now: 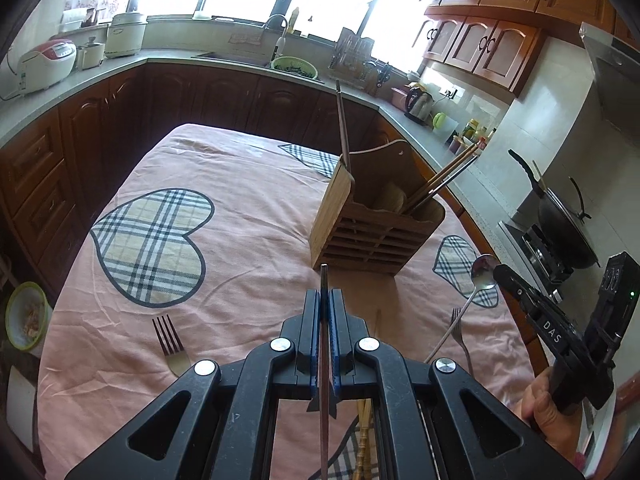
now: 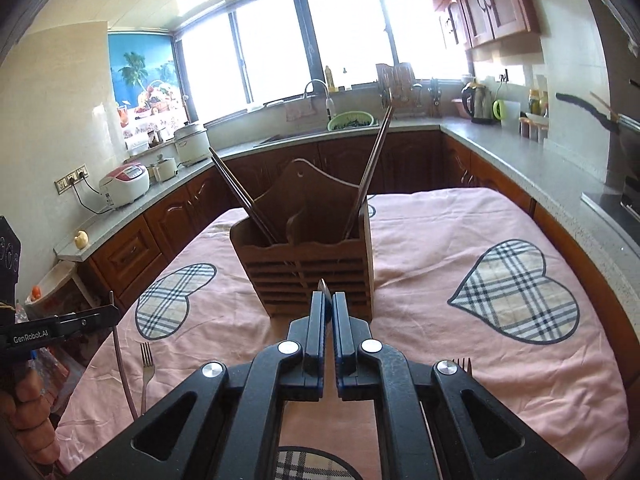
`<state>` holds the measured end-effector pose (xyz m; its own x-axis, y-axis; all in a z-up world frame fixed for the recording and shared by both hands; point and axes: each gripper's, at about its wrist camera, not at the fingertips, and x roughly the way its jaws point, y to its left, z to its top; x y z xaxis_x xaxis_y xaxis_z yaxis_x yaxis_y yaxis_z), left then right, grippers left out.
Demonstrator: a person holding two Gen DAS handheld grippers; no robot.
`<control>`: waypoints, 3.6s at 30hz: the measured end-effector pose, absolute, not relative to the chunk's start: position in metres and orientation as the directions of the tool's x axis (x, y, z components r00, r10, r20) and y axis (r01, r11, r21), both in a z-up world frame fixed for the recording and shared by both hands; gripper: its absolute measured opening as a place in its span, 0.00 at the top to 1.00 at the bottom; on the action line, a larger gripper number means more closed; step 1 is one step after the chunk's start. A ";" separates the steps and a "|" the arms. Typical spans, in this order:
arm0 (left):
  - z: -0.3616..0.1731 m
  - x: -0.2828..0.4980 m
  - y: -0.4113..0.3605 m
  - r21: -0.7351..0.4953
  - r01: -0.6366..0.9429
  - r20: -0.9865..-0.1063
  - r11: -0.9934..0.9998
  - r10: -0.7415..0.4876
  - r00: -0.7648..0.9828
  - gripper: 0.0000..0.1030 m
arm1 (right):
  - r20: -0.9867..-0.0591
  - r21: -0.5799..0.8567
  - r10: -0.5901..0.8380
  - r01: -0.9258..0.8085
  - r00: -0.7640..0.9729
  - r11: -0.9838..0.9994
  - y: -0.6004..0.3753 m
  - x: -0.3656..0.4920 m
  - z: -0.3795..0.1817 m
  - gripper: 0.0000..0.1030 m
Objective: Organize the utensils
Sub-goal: 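Lift the held chopstick and spoon upright and lower them into the utensil holder, then open both tools to release the chopstick and spoon into the holder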
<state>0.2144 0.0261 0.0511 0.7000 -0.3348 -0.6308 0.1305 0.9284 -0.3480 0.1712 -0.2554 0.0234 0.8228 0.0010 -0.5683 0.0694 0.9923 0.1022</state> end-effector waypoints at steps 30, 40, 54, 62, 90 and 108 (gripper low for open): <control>0.120 0.237 0.023 -0.312 0.217 -0.480 0.925 -0.351 0.804 0.97 | -0.349 -0.022 -0.124 0.124 0.929 0.992 -0.264 0.185 0.090 0.97; 0.139 0.277 0.022 -0.299 0.230 -0.399 0.926 -0.340 0.851 0.97 | -0.293 -0.056 -0.158 0.148 0.943 0.987 -0.273 0.221 0.104 0.97; 0.128 0.338 0.009 -0.284 0.215 -0.331 0.934 -0.306 0.893 0.97 | -0.204 -0.183 -0.206 0.169 0.957 0.968 -0.264 0.270 0.114 0.97; 0.090 0.374 -0.005 -0.297 0.178 -0.368 0.938 -0.284 0.885 0.97 | -0.220 -0.229 -0.219 0.167 0.951 0.959 -0.258 0.286 0.078 0.98; 0.033 0.407 -0.015 -0.286 0.173 -0.459 0.942 -0.294 0.839 0.96 | -0.364 -0.196 -0.169 0.102 0.916 0.975 -0.260 0.291 0.011 0.96; 0.047 0.381 -0.003 -0.335 0.168 -0.448 0.927 -0.313 0.837 0.65 | -0.352 -0.109 -0.140 0.108 0.925 0.988 -0.269 0.276 0.034 0.52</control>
